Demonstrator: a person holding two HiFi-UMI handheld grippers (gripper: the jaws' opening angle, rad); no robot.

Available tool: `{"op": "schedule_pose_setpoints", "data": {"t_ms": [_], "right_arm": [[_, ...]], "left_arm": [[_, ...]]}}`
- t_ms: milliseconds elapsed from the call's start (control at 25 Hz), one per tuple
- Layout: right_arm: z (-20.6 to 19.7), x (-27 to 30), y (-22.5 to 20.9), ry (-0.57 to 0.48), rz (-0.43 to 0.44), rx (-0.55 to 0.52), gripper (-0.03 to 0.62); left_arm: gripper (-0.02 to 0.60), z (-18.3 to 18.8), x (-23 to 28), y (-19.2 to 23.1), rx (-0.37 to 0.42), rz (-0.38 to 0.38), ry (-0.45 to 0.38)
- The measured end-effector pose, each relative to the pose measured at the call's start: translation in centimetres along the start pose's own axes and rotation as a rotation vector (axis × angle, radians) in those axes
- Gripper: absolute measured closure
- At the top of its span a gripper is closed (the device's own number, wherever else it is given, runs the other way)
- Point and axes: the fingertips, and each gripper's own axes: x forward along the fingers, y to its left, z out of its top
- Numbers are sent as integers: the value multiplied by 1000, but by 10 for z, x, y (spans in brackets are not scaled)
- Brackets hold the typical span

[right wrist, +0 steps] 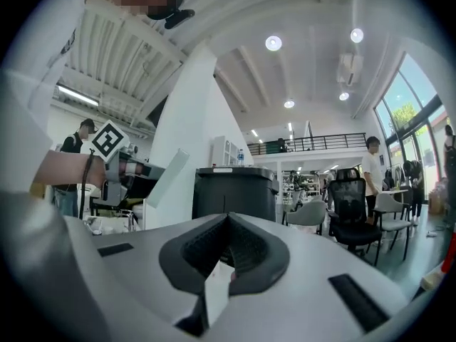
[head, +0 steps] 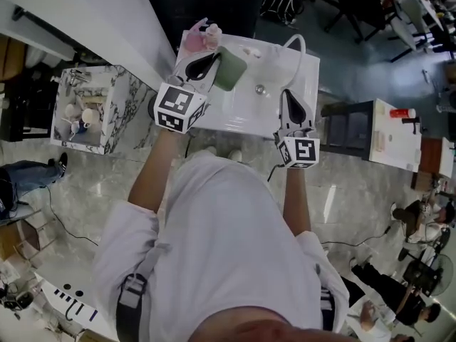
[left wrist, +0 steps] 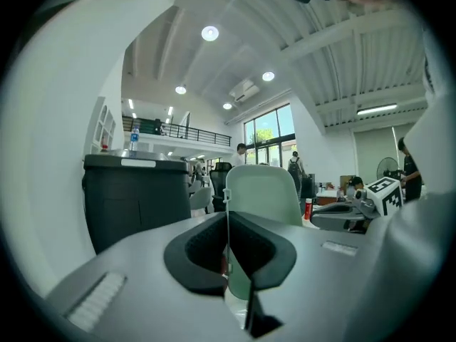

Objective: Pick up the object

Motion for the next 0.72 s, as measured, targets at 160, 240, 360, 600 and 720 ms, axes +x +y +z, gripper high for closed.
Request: {"op": "schedule_pose_setpoints", "data": {"t_ms": [160,240,360,600,720], "right_arm": [[23,11,-9,-51,17,-29,591],[34,14,-13,-75,23,-39,591],[52,19,-16,-117,38,-59,591],[87,24,-7,-179,70,-139,591],[100,26,1,-130,73,-217,592]], "left_arm": [[577,23,-10,-7,49,24,-79],[577,34,-16,-9,60,39,-120],[577,55,-28,-11,63,63,-204],[577,79,-48,-15,96,97,-323],[577,75,-52,-9,80,108,-338]]}}
